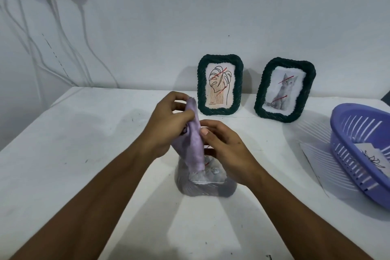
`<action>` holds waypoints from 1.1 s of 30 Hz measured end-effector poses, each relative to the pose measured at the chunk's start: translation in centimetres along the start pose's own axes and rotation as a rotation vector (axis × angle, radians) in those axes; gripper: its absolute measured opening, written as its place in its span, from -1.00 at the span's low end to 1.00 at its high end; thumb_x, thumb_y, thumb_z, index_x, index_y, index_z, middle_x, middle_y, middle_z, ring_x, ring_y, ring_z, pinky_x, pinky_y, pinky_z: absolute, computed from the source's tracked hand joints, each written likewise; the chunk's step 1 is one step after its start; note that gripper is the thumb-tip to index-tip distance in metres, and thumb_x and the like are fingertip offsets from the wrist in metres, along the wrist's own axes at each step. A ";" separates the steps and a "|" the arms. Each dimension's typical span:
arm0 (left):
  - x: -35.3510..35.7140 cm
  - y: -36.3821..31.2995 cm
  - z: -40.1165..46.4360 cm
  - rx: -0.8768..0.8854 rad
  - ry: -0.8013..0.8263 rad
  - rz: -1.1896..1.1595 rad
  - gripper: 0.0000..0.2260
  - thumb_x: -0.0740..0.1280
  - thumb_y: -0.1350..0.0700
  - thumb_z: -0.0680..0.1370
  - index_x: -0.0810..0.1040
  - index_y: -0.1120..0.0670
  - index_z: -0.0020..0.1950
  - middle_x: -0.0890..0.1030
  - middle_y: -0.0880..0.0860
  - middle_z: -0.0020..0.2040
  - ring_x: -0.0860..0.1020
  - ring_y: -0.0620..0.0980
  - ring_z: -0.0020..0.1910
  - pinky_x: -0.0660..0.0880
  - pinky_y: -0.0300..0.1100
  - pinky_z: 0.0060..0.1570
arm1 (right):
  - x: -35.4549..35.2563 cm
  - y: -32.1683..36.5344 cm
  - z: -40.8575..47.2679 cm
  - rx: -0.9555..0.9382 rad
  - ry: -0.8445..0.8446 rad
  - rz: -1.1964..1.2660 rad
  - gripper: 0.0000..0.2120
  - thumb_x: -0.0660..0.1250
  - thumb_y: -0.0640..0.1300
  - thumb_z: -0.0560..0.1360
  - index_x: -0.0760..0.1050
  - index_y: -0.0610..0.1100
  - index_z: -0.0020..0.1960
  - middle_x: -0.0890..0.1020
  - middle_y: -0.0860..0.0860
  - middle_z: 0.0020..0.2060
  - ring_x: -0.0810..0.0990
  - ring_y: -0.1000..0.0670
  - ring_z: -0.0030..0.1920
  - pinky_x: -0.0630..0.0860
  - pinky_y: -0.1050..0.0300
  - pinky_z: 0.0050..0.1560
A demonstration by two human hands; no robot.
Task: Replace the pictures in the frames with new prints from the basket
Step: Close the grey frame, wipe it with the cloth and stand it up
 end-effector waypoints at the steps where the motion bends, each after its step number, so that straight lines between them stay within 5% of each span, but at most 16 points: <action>1: 0.6 -0.2 -0.1 -0.013 0.017 -0.016 -0.75 0.30 0.29 0.47 0.51 0.05 0.09 0.61 0.09 0.00 0.59 -0.04 -0.24 0.52 -0.21 -0.30 | -0.3 -0.2 -0.1 0.010 -0.008 0.039 -0.63 0.33 0.06 0.47 0.50 -0.05 0.23 0.64 -0.04 0.09 0.63 -0.05 0.10 0.57 -0.05 0.10; 6: 3.5 -2.3 -0.6 -0.080 0.287 -0.111 -0.76 0.30 0.30 0.54 0.47 0.13 0.18 0.56 0.26 0.08 0.62 0.08 -0.17 0.64 -0.05 -0.21 | -1.3 -1.0 -0.6 0.157 -0.018 0.469 -0.53 0.22 0.12 0.52 0.43 -0.11 0.33 0.58 -0.14 0.22 0.55 -0.17 0.23 0.48 -0.17 0.24; 10: 3.8 -3.1 -0.5 -0.005 0.413 -0.028 -0.84 0.31 0.28 0.54 0.54 0.15 0.11 0.56 0.25 0.09 0.63 0.10 -0.09 0.64 -0.01 -0.12 | -1.3 -1.1 -1.5 0.321 0.043 0.942 -0.48 0.14 0.18 0.55 0.42 -0.13 0.36 0.53 -0.20 0.27 0.53 -0.20 0.25 0.55 -0.26 0.06; 13: 3.7 -2.3 -0.1 0.157 0.423 0.249 -0.87 0.35 0.26 0.52 0.61 0.07 0.00 0.63 0.04 -0.02 0.62 -0.02 -0.09 0.62 -0.09 -0.06 | -2.2 -1.6 -1.4 0.334 -0.020 0.928 -0.50 0.14 0.08 0.59 0.37 -0.22 0.39 0.47 -0.22 0.33 0.41 -0.21 0.36 0.32 -0.21 0.38; 15: 3.4 -1.1 0.2 0.264 0.367 0.384 -0.86 0.36 0.22 0.51 0.61 -0.01 -0.01 0.63 -0.10 -0.05 0.59 -0.11 -0.09 0.59 -0.18 -0.08 | -3.3 -2.0 -1.3 0.348 -0.139 0.863 -0.58 0.19 -0.04 0.58 0.40 -0.27 0.34 0.56 -0.22 0.23 0.52 -0.21 0.26 0.33 -0.18 0.37; 20: 0.7 4.6 0.9 0.428 0.289 0.712 -0.67 0.34 -0.11 0.50 0.46 -0.17 0.26 0.48 -0.12 0.06 0.45 -0.21 0.02 0.35 -0.43 -0.10 | -6.9 -0.9 -1.6 0.312 -0.354 0.468 -0.80 0.25 -0.23 0.54 0.52 -0.27 0.12 0.68 -0.21 0.00 0.66 -0.19 0.02 0.60 -0.08 0.06; 23: -1.4 8.8 1.4 0.369 0.252 0.777 -0.39 0.12 -0.47 0.39 0.36 -0.23 0.37 0.42 -0.10 0.20 0.34 -0.09 0.18 0.37 -0.16 0.15 | -8.9 1.1 -1.1 0.218 -0.509 -0.108 -0.88 0.24 -0.18 0.55 0.52 -0.15 0.03 0.66 -0.12 -0.07 0.64 -0.13 -0.04 0.58 -0.01 0.00; 25: -2.0 10.5 1.6 0.371 0.217 0.842 -0.32 0.03 -0.52 0.37 0.31 -0.25 0.40 0.40 -0.06 0.27 0.31 -0.02 0.23 0.33 0.00 0.24 | -8.8 2.5 -0.4 0.108 -0.523 -0.662 -0.86 0.21 -0.11 0.56 0.48 -0.14 0.04 0.60 -0.10 -0.10 0.55 -0.08 -0.11 0.44 0.09 -0.10; 28: -2.3 12.1 1.9 0.384 0.207 0.970 -0.35 -0.04 -0.52 0.39 0.25 -0.29 0.42 0.38 -0.04 0.33 0.28 0.00 0.30 0.24 0.03 0.26 | -5.9 2.4 0.9 0.059 -0.367 -1.111 -0.69 0.17 -0.06 0.57 0.36 -0.08 0.29 0.51 -0.13 0.07 0.50 -0.10 -0.03 0.41 0.09 -0.08; 33: -2.4 13.2 1.8 0.424 0.198 1.042 -0.42 -0.02 -0.46 0.45 0.32 -0.28 0.40 0.39 -0.05 0.33 0.28 0.00 0.32 0.20 -0.01 0.26 | -1.8 -1.2 1.4 0.211 0.067 -1.083 -0.56 0.24 0.06 0.54 0.32 -0.01 0.39 0.42 -0.04 0.28 0.46 -0.07 0.17 0.40 0.16 0.07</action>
Point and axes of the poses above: each hand's wrist, its own z-axis towards the middle knuckle, its own x-axis out of the palm, y = z × x, the point moved 5 cm from there along z, towards the middle knuckle
